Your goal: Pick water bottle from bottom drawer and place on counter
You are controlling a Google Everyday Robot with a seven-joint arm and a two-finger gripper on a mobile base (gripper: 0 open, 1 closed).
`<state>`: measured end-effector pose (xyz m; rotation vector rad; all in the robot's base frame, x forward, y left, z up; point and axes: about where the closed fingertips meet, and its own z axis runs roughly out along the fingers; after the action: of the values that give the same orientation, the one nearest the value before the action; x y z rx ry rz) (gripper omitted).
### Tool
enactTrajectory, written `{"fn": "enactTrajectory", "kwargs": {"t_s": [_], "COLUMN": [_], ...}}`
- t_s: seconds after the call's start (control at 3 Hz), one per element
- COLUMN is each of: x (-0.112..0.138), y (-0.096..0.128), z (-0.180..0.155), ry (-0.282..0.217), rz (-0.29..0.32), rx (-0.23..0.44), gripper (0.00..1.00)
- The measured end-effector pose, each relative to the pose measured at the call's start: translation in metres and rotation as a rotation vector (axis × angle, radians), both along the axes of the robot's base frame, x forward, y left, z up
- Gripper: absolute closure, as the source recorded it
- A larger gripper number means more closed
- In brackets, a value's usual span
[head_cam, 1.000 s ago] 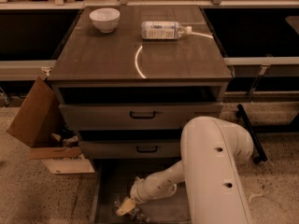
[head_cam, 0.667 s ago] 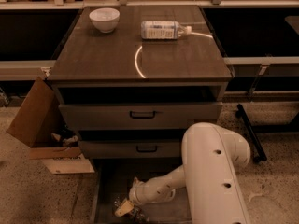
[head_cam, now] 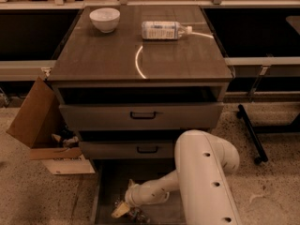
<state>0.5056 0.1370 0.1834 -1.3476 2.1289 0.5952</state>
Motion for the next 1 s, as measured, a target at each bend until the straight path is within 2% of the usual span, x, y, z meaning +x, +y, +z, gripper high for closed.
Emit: {"fn": "enactTrajectory", "kwargs": {"t_s": [0.33,1.0], "x": [0.005,0.013], "y": [0.004,-0.003], "z": [-0.022,-0.051], "ry": [-0.017,-0.035], "rz": [0.027,0.028], "rx": [-0.053,-0.12], "gripper": [0.0,0.0]}}
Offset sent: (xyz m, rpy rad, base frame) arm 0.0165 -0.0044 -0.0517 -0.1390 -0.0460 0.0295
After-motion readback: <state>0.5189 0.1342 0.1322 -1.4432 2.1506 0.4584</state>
